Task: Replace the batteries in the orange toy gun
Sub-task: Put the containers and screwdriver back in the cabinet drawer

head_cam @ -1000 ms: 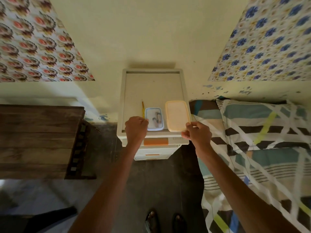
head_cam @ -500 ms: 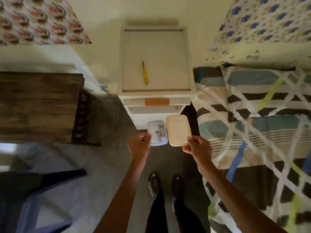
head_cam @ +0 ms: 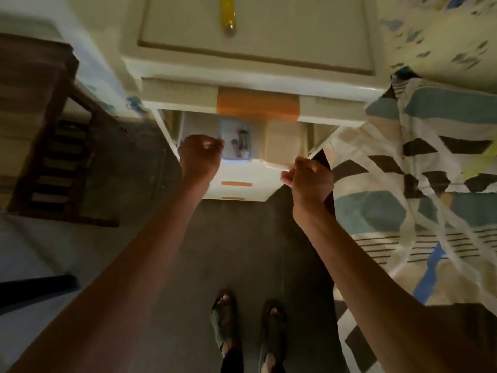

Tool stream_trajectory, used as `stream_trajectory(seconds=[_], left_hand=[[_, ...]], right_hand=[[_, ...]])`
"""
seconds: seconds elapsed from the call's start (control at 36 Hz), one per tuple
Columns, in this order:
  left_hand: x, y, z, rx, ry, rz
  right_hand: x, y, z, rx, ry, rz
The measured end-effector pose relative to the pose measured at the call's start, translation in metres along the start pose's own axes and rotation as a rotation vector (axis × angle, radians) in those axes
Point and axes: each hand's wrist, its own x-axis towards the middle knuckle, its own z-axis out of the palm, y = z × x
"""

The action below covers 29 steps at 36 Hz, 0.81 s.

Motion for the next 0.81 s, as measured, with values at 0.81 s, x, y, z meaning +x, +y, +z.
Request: stream_trajectory(seconds=[0.81], left_hand=[[0.059, 0.017, 0.028, -0.115, -0.018, -0.032]], right_hand=[[0.042, -0.014, 0.067, -0.034, 0.26, -0.046]])
